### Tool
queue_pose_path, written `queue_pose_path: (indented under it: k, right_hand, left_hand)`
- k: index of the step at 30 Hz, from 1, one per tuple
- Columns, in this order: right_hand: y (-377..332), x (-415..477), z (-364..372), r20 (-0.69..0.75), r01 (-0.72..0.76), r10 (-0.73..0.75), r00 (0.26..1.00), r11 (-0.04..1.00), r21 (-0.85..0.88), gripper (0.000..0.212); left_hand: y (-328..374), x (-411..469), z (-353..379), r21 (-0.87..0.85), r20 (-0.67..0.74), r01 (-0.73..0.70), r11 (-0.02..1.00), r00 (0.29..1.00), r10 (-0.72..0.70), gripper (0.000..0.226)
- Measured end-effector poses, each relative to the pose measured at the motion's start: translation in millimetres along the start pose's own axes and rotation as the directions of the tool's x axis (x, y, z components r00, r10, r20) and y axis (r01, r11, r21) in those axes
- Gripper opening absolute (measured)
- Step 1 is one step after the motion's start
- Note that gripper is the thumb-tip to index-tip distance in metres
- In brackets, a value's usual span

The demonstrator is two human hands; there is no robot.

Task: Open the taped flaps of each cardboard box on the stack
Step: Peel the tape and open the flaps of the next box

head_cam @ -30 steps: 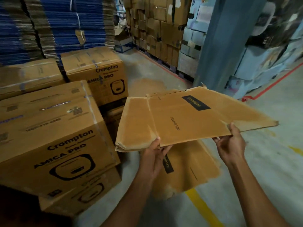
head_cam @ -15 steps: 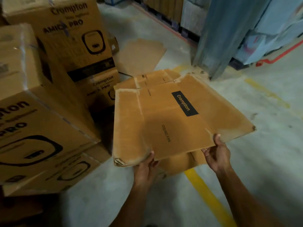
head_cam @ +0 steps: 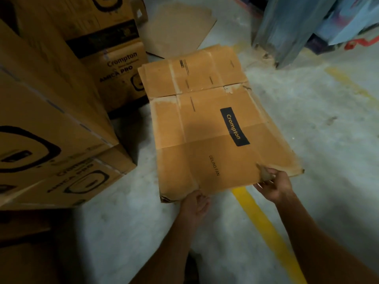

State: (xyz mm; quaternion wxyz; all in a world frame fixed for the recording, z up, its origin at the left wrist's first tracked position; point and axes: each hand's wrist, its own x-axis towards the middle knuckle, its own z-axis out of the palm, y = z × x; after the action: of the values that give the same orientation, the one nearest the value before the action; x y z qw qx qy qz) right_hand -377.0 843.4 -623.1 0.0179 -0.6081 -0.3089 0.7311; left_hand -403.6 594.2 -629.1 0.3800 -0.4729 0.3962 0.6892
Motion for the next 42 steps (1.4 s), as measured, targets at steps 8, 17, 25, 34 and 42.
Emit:
queue_pose_path:
  k: [8, 17, 25, 34, 42]
  right_hand:
    - [33, -31, 18, 0.026, 0.024, -0.021, 0.999, 0.995, -0.093, 0.018]
    - [149, -219, 207, 0.636, 0.296, 0.099, 0.765, 0.823, -0.484, 0.018]
    - [310, -483, 325, 0.838, 0.584, 0.412, 0.358, 0.601, -0.545, 0.016]
    - [462, -638, 295, 0.765, 0.804, 0.63, 0.136, 0.381, -0.457, 0.017]
    - [529, -650, 296, 0.754, 0.875, 0.632, 0.177, 0.251, -0.415, 0.017]
  left_hand:
    - [28, -34, -18, 0.12, -0.065, -0.167, 0.979, 0.982, 0.176, 0.021]
    - [137, -199, -157, 0.184, -0.29, -0.623, 0.76, 0.705, 0.648, 0.016]
    - [160, -418, -382, 0.236, -0.648, -0.815, 0.53, 0.274, 0.711, 0.023]
    - [49, -524, -523, 0.196, -0.889, -0.874, 0.445, 0.032, 0.456, 0.016]
    - [24, -498, -572, 0.052, -0.916, -0.867, 0.495, 0.156, 0.369, 0.016]
